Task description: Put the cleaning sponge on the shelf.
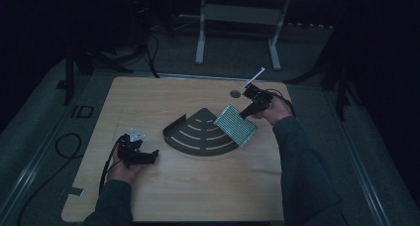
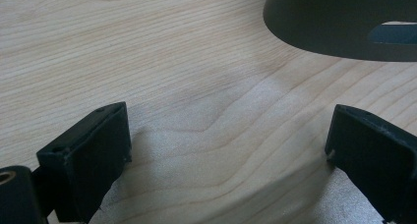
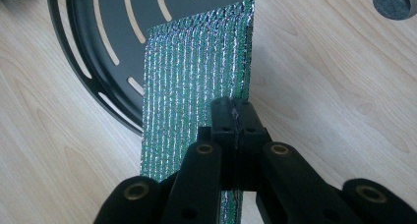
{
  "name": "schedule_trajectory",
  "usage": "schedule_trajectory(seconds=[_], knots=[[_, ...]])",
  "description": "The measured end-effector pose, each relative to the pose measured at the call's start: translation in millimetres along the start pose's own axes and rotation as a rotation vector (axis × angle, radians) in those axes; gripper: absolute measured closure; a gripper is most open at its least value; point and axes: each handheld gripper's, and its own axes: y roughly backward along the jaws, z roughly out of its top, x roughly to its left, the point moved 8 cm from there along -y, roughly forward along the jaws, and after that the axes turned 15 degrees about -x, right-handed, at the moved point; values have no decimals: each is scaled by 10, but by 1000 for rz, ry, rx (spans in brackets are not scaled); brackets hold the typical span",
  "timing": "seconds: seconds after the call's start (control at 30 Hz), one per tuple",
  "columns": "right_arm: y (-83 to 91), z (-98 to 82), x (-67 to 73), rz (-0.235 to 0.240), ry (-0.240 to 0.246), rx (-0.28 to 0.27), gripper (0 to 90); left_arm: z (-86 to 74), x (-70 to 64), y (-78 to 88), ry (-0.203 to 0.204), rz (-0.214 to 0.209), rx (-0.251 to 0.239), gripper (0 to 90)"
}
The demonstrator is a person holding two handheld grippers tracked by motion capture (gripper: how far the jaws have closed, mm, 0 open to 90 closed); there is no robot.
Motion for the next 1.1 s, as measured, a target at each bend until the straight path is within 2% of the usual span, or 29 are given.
schedule_trajectory(seconds=[1.1], knots=[[-203,124,28,-15,5,-22,896,-1,1,1,-2,0,2,35]])
